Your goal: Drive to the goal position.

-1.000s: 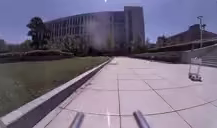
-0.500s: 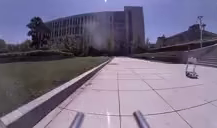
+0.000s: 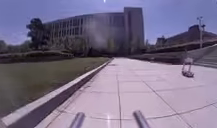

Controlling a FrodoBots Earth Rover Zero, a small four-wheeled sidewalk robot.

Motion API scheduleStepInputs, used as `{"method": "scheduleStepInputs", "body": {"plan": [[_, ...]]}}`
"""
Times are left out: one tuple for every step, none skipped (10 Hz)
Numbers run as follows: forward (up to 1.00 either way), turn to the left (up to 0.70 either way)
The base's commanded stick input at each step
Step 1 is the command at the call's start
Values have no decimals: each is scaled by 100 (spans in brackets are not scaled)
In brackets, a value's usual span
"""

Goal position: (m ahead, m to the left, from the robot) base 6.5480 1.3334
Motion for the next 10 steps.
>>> {"method": "scheduleStepInputs", "body": {"plan": [[71, 0], [0, 0], [4, 0], [95, 0], [100, 0], [100, -10], [100, -24], [100, -27], [100, -14], [100, 0]]}}
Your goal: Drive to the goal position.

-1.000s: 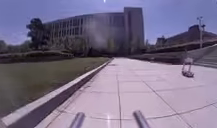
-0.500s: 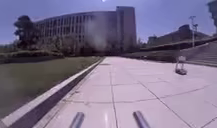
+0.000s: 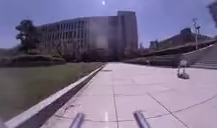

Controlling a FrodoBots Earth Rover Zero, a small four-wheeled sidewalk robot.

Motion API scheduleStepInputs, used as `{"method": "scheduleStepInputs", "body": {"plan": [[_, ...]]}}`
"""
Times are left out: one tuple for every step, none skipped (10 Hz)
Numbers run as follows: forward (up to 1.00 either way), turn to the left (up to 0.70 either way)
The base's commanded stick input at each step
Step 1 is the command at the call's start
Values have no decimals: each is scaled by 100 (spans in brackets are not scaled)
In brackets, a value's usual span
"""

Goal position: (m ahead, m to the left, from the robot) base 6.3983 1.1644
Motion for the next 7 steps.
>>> {"method": "scheduleStepInputs", "body": {"plan": [[100, 0], [100, 0], [100, 0], [100, 0], [100, 0], [100, 0], [100, 0]]}}
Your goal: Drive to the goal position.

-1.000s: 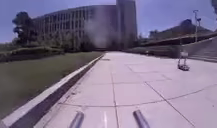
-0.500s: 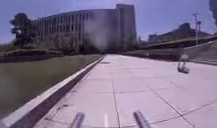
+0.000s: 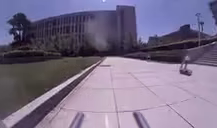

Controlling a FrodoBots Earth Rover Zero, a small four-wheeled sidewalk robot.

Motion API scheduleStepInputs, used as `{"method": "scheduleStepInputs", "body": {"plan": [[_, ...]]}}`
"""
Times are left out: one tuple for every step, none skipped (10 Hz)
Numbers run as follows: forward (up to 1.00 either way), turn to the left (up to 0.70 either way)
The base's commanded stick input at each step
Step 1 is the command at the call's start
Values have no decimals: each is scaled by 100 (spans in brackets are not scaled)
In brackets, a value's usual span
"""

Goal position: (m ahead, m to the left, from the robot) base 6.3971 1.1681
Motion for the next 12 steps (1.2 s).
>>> {"method": "scheduleStepInputs", "body": {"plan": [[100, 0], [100, 0], [100, 0], [100, 0], [100, 0], [100, 0], [100, 0], [100, -1], [100, -27], [100, -27], [100, -27], [100, -23]]}}
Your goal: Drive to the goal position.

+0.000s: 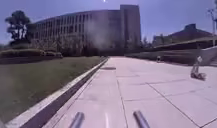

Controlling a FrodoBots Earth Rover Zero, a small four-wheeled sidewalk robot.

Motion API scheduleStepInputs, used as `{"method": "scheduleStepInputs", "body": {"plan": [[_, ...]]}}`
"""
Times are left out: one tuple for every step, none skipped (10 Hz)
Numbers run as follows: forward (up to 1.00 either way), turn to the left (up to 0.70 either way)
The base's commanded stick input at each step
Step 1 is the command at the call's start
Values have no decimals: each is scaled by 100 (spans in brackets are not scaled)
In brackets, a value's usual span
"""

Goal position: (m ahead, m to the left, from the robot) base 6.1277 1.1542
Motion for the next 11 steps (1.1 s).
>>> {"method": "scheduleStepInputs", "body": {"plan": [[100, -11], [100, 0], [100, 0], [100, 0], [100, 0], [100, 0], [100, -26], [100, -27], [100, -9], [100, 0], [100, 0]]}}
